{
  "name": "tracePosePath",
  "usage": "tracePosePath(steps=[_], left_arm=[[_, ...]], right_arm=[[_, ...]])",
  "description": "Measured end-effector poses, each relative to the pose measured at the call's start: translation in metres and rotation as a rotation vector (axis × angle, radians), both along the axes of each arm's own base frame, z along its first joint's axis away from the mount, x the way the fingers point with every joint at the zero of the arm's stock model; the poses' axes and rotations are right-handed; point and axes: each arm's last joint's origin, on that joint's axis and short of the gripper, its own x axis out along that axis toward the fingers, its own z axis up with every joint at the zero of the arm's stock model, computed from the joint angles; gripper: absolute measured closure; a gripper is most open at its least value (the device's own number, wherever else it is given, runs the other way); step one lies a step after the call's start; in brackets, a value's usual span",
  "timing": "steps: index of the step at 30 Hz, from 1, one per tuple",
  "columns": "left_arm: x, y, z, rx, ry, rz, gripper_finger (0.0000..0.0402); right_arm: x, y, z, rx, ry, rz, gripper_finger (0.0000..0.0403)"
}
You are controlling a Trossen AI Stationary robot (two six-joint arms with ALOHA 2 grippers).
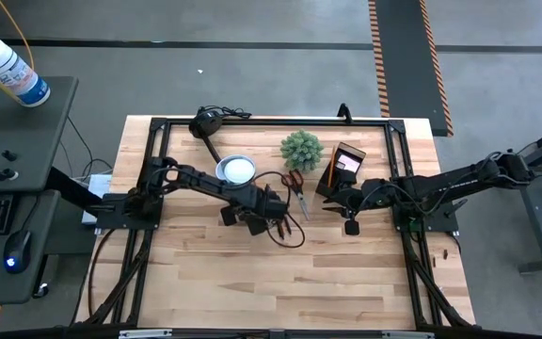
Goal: Pick and place office supplies into organizer
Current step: Put the black binder clip into the desk organizer
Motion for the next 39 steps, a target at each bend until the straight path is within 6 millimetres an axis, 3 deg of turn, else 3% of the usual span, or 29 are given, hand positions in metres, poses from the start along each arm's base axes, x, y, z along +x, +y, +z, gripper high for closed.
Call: tracePosePath(steps=[6, 13, 29, 33, 39], left_arm=[[0.0, -0.001, -0.003, -0.029, 0.008, -0.005, 0.0307], [0.0, -0.007, -0.004, -0.043, 0.007, 0.011, 0.0393], [0.002, -0.039, -0.004, 0.113, -0.025, -0.054, 0.04], [0.013, -0.043, 0.005, 0.096, -0.094, -0.018, 0.0401], [0.035, -0.057, 0.038, -0.026, -0.22, 0.045, 0.0402]], right_arm=[[0.0, 0.0, 0.0, -0.017, 0.0, 0.005, 0.0329], [0.0, 0.0, 0.0, -0.019, 0.0, -0.001, 0.0329], [0.0, -0.001, 0.0, -0.022, 0.0, -0.018, 0.0329], [0.0, -0.001, 0.0, -0.022, 0.002, -0.018, 0.0329], [-0.001, -0.001, -0.003, -0.025, 0.029, -0.018, 0.0329]])
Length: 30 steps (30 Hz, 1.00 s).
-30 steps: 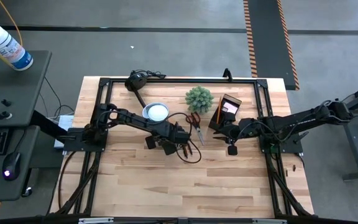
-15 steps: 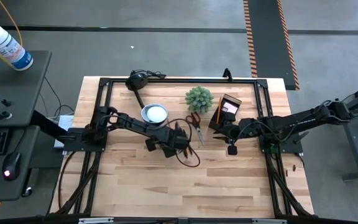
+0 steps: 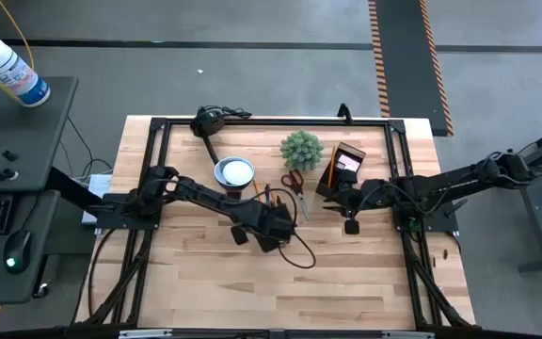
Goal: Pick and place office supplies into organizer
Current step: Put the black binder clip into the desk organizer
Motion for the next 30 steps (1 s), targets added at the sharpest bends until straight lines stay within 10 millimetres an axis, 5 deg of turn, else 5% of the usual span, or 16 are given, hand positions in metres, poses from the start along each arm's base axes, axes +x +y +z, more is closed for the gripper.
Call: tracePosePath(steps=[10, 20, 30], left_arm=[[0.03, -0.001, 0.066, -0.024, -0.238, 0.027, 0.0402], [0.06, 0.044, 0.11, -0.17, -0.592, 0.11, 0.0402], [0.081, 0.08, 0.135, -0.446, -0.937, 0.142, 0.0401]], right_arm=[[-0.013, 0.007, -0.005, 0.021, 0.104, 0.012, 0.0329], [-0.043, 0.027, 0.003, -0.008, 0.08, -0.104, 0.0329], [-0.065, 0.045, -0.004, -0.103, 0.079, -0.208, 0.0329]])
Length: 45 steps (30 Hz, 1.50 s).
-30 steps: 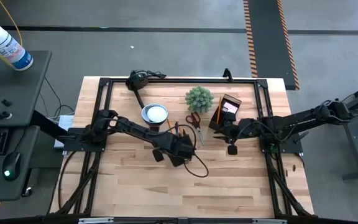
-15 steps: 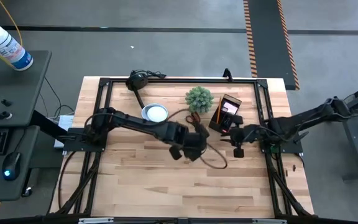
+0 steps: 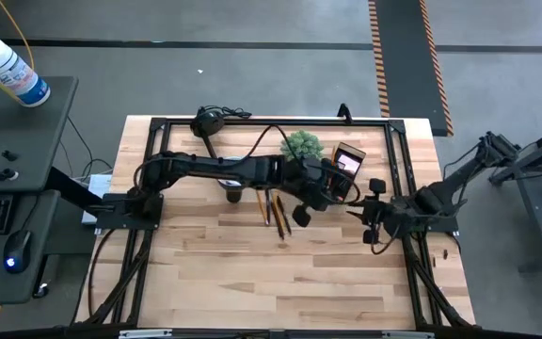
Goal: Pick and place office supplies into organizer
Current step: Put the black binder clip into the desk organizer
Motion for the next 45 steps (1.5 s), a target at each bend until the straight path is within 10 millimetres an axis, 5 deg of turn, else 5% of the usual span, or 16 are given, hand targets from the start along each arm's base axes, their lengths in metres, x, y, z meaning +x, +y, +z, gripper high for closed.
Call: tracePosePath(steps=[10, 18, 24, 33, 45], left_arm=[[0.005, 0.029, -0.003, -0.276, -0.212, 0.049, 0.0401], [0.021, 0.047, -0.042, -0.411, -0.317, 0.254, 0.0401], [0.036, 0.037, -0.076, -0.266, -0.355, 0.43, 0.0401], [0.045, 0.026, -0.11, -0.079, -0.304, 0.474, 0.0401], [0.046, 0.023, -0.111, 0.05, -0.269, 0.289, 0.0401]], right_arm=[[-0.017, -0.007, -0.007, -0.029, -0.059, -0.242, 0.0329], [-0.016, -0.009, -0.006, -0.028, -0.109, -0.297, 0.0329], [-0.016, -0.009, -0.006, -0.031, -0.106, -0.299, 0.0329], [-0.016, -0.009, -0.006, -0.043, -0.107, -0.298, 0.0329], [-0.016, -0.009, -0.006, -0.044, -0.109, -0.296, 0.0329]])
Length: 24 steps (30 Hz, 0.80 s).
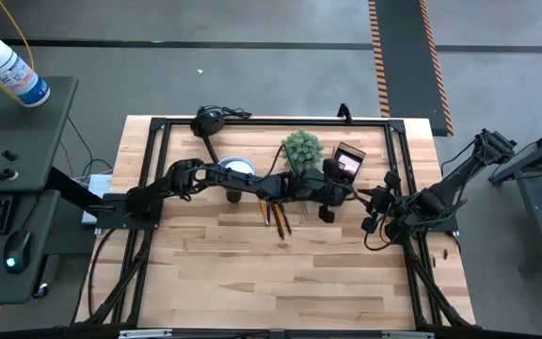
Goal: Pick and place office supplies into organizer
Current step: Put the black binder clip into the desk organizer
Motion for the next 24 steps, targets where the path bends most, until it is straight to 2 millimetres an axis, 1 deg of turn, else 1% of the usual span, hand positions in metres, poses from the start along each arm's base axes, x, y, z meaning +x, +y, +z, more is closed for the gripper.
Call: tracePosePath(steps=[10, 13, 24], left_arm=[[-0.001, -0.001, -0.006, 0.183, 0.107, -0.12, 0.0401], [-0.002, -0.001, -0.009, 0.215, 0.142, -0.164, 0.0401], [-0.006, 0.015, -0.012, 0.203, 0.181, -0.183, 0.0401]], right_arm=[[0.0, 0.0, 0.0, 0.0, -0.001, 0.0, 0.0329], [0.0, 0.0, 0.0, 0.002, -0.003, 0.0, 0.0329], [0.001, 0.0, 0.001, -0.021, -0.014, -0.001, 0.0329]])
